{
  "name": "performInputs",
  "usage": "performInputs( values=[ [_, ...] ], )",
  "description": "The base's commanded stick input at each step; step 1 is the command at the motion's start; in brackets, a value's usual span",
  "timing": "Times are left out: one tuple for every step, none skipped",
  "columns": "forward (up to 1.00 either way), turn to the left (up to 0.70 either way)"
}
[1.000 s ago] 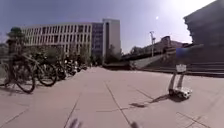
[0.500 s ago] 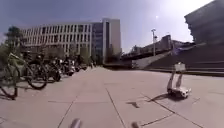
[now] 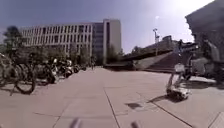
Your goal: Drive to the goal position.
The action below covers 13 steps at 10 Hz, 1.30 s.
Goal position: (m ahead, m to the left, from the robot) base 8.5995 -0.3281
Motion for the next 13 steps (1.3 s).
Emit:
performInputs(
  values=[
    [1.0, 0.0],
    [1.0, 0.0],
    [1.0, 0.0],
    [1.0, 0.0],
    [1.0, 0.0],
    [1.0, 0.0],
    [1.0, 0.0],
    [1.0, 0.0],
    [1.0, -0.17],
    [1.0, -0.4],
    [1.0, -0.19],
    [1.0, 0.0],
    [1.0, 0.0]
  ],
)
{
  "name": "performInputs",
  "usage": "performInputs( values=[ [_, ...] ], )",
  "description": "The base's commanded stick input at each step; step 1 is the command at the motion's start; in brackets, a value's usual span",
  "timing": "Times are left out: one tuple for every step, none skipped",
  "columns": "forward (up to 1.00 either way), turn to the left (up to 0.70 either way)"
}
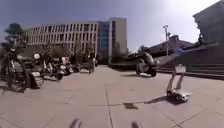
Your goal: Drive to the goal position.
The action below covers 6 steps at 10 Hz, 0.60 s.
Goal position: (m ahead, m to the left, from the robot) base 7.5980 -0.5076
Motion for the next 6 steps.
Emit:
performInputs(
  values=[
    [1.0, 0.0],
    [1.0, 0.0],
    [1.0, 0.0],
    [1.0, 0.0],
    [1.0, 0.0],
    [1.0, 0.0]
  ],
)
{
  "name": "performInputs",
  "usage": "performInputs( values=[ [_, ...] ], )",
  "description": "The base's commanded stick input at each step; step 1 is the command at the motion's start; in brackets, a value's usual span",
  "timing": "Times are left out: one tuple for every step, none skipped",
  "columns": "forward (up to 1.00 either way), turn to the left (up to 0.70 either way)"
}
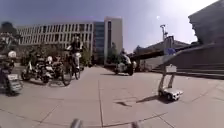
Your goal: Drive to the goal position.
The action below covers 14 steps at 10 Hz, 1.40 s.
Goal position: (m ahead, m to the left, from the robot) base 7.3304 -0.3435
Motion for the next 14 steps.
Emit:
performInputs(
  values=[
    [1.0, 0.0],
    [1.0, 0.0],
    [1.0, 0.0],
    [1.0, 0.0],
    [1.0, 0.0],
    [1.0, 0.0],
    [1.0, 0.0],
    [1.0, 0.0],
    [1.0, 0.0],
    [1.0, 0.0],
    [1.0, 0.0],
    [1.0, 0.0],
    [1.0, 0.05],
    [1.0, 0.19]
  ],
)
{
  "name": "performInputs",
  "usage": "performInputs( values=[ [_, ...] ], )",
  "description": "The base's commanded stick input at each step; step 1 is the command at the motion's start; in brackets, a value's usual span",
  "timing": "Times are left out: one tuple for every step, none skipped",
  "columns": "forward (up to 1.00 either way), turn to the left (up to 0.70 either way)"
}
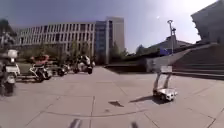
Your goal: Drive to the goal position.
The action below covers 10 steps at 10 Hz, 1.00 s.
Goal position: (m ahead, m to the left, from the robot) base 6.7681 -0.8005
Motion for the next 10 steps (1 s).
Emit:
performInputs(
  values=[
    [1.0, 0.39],
    [1.0, 0.4],
    [1.0, 0.4],
    [1.0, 0.21],
    [1.0, 0.05],
    [1.0, 0.0],
    [1.0, 0.0],
    [1.0, 0.0],
    [1.0, 0.0],
    [1.0, 0.0]
  ],
)
